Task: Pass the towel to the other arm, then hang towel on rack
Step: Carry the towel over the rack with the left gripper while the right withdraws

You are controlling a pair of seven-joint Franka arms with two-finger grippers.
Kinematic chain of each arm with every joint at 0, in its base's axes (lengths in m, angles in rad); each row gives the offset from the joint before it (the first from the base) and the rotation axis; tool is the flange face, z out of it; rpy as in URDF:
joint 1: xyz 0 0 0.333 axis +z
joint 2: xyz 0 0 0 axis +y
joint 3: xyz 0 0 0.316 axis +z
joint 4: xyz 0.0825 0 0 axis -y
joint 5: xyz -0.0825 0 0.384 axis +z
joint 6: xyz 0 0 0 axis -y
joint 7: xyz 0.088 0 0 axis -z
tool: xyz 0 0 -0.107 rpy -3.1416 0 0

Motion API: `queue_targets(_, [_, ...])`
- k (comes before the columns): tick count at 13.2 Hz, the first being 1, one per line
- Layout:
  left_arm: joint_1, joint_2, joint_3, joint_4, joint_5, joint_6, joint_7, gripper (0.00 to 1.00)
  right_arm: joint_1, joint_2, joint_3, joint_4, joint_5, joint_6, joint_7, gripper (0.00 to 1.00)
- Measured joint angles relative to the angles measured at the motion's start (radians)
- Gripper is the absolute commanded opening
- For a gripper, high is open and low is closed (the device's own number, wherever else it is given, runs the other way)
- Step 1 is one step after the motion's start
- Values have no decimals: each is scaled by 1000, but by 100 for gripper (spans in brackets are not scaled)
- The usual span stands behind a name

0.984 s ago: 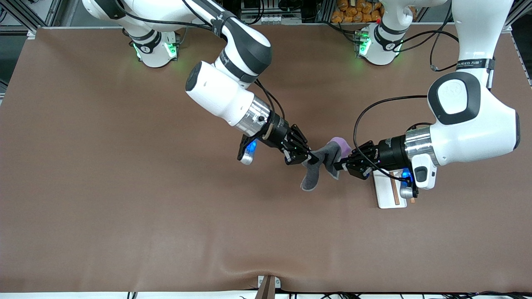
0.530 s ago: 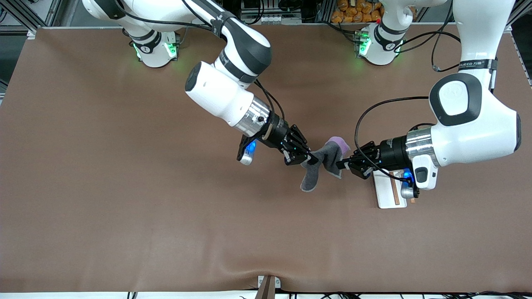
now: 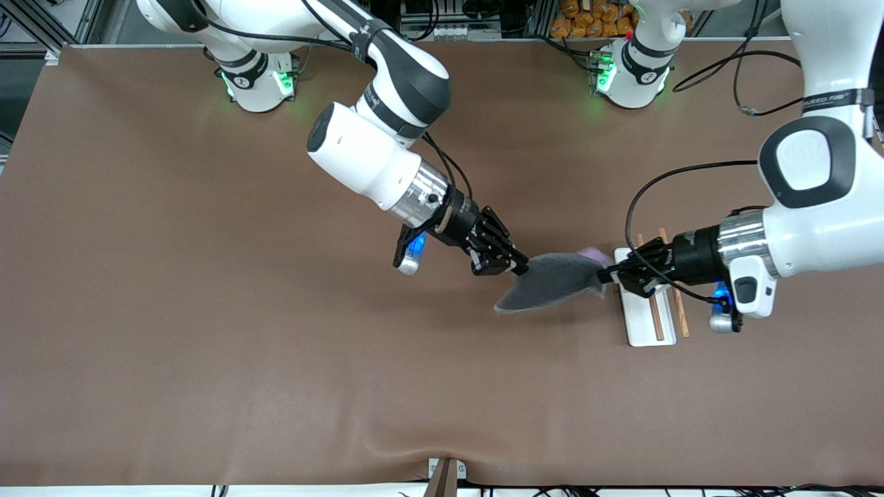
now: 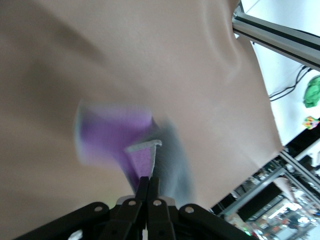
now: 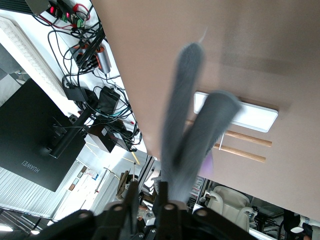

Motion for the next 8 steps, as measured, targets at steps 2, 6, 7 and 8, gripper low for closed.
queue_targets(2, [4,-10,0,0,36,-16,25,0,0,0,0,0,0,-3,0,100])
queue_targets(6, [14,-13,0,5,66,-37,65,0,-1,-2,-2,0,-63,-60,-3,100])
queue_targets(7, [14,-14,-1,9,66,-42,68,0,-1,-5,-2,0,-122,-101,-2,100])
queue_targets(8, [14,-14,-3,13,74,-46,76,0,-4,-11,-3,0,-180,-152,-1,100])
